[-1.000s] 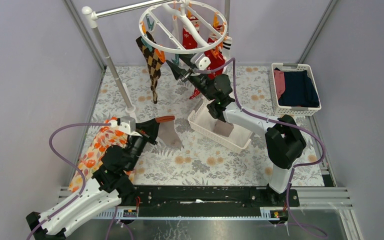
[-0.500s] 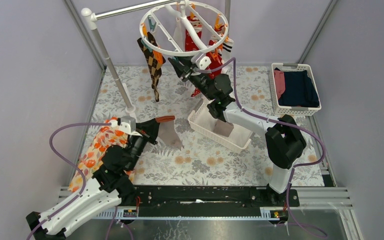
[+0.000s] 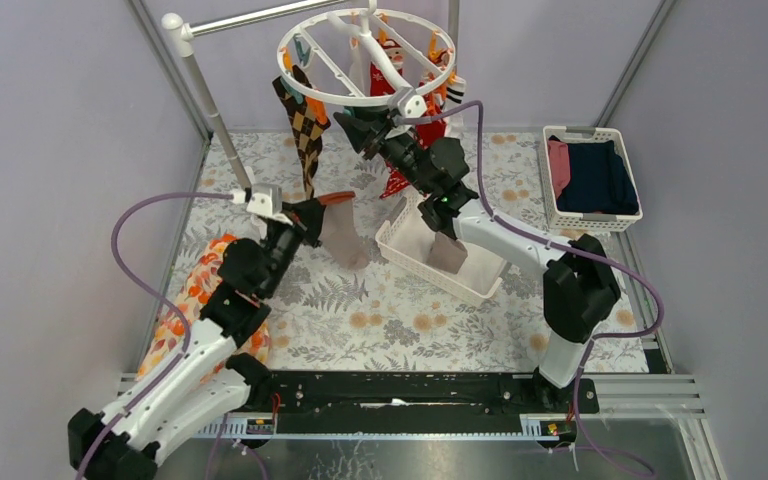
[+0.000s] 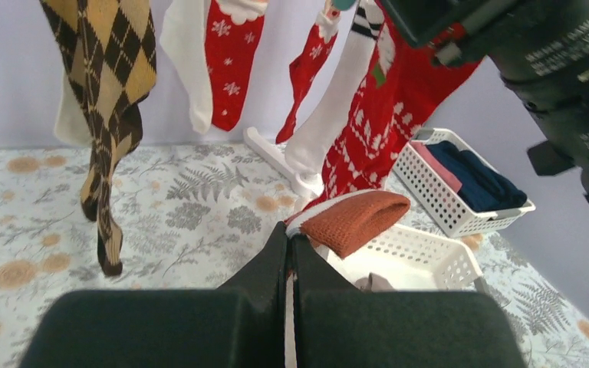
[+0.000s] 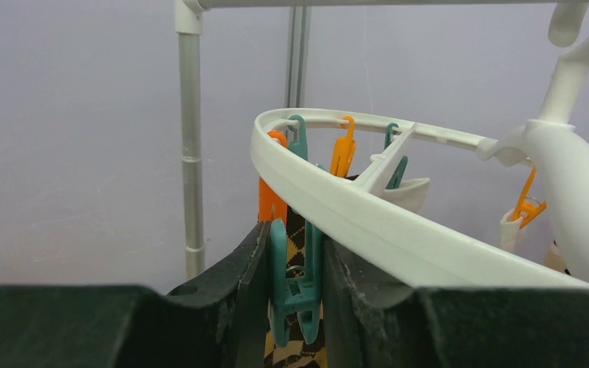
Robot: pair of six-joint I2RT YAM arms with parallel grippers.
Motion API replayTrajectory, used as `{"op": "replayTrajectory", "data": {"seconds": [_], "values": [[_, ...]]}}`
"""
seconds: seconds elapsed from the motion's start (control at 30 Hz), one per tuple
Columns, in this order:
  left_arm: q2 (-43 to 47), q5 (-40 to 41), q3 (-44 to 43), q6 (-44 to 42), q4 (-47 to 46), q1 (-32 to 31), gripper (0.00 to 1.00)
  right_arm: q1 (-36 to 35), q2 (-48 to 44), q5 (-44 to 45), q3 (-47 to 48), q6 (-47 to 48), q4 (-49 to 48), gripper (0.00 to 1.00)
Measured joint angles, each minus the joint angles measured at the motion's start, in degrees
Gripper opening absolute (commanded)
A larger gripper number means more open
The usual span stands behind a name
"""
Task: Clip the socks to the hanger
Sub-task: Open the clamp at the hanger, then clamp the sock onto the hanger.
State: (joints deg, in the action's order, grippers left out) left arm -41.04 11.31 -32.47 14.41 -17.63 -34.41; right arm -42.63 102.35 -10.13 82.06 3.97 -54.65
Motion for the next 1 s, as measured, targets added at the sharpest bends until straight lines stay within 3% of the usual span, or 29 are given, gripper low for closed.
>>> {"op": "replayTrajectory", "data": {"seconds": [0.27, 0.5, 0.77, 1.0], "values": [[-12.4, -20.8, -4.0, 11.8, -7.4, 16.0, 0.0, 0.0, -0.9, -0.1, 4.3, -5.5, 6.6, 0.09], [-16.5, -31.3, -8.5, 18.9, -10.4, 19.1, 0.0, 0.5, -0.9, -1.5, 6.2, -10.2, 10.2, 0.09], [-22.7, -34.7, -16.8, 24.6, -10.3, 20.5, 0.0, 0.8, -0.9, -1.8, 6.6, -12.2, 12.3, 0.09], [-23.9, -33.0, -18.3, 27.6, -6.5, 21.1, 0.0, 0.9, -0.9, -2.4, 6.7, -12.6, 12.5, 0.09]]}}
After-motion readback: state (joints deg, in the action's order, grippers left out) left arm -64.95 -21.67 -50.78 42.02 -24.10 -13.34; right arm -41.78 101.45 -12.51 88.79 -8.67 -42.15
